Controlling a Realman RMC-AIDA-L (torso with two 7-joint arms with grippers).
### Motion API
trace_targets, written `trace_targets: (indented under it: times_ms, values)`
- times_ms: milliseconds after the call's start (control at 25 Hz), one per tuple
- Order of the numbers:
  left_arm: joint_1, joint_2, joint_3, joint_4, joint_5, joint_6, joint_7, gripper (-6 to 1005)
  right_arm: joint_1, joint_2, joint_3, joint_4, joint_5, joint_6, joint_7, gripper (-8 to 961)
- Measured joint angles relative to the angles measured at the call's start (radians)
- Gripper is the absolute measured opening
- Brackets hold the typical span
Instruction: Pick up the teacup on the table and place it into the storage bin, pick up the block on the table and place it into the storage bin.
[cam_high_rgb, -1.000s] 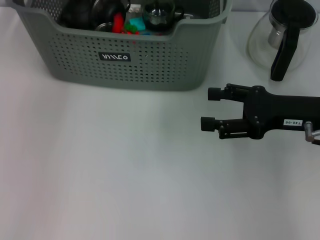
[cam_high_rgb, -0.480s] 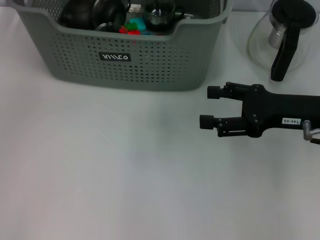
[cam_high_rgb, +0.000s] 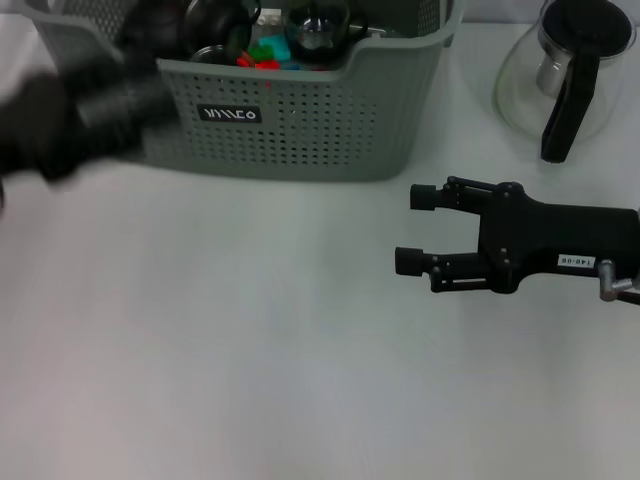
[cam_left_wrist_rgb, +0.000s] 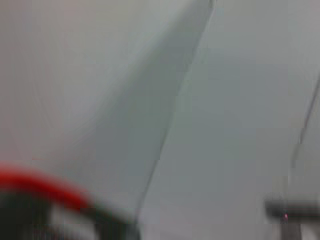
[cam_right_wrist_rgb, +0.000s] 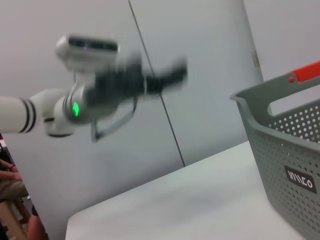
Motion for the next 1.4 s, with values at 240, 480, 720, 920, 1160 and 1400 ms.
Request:
trace_targets:
  times_ms: [240, 480, 720, 920, 1160, 1400]
  values:
    - [0.014, -0.019, 0.09, 0.04, 0.331, 0.005, 0.108, 732, -0.01, 0.0, 0.0, 0.026, 0.0, 0.006, -0.063, 946]
    - [-0.009, -0.041, 0.19, 0.019, 0.425, -0.072, 0.192, 732, 0.013, 0.003, 0.0, 0.151, 0.004, 0.033, -0.293, 946]
    - [-0.012, -0.045, 0.184, -0.007, 0.412, -0.096, 0.294, 732, 0.012, 0.004, 0.0, 0.201, 0.004, 0.045, -0.374, 946]
    - [-0.013, -0.047, 0.184, -0.018, 0.388, -0.1, 0.311, 732, -0.006, -0.002, 0.002, 0.194, 0.004, 0.042, -0.374, 946]
    - [-0.011, -0.049, 0.184, -0.027, 0.371, -0.101, 0.315, 732, -0.014, -0.007, 0.006, 0.193, 0.005, 0.04, -0.375, 946]
    - [-0.013, -0.049, 0.184, -0.027, 0.371, -0.101, 0.313, 732, -0.013, -0.002, 0.006, 0.193, 0.004, 0.04, -0.375, 946]
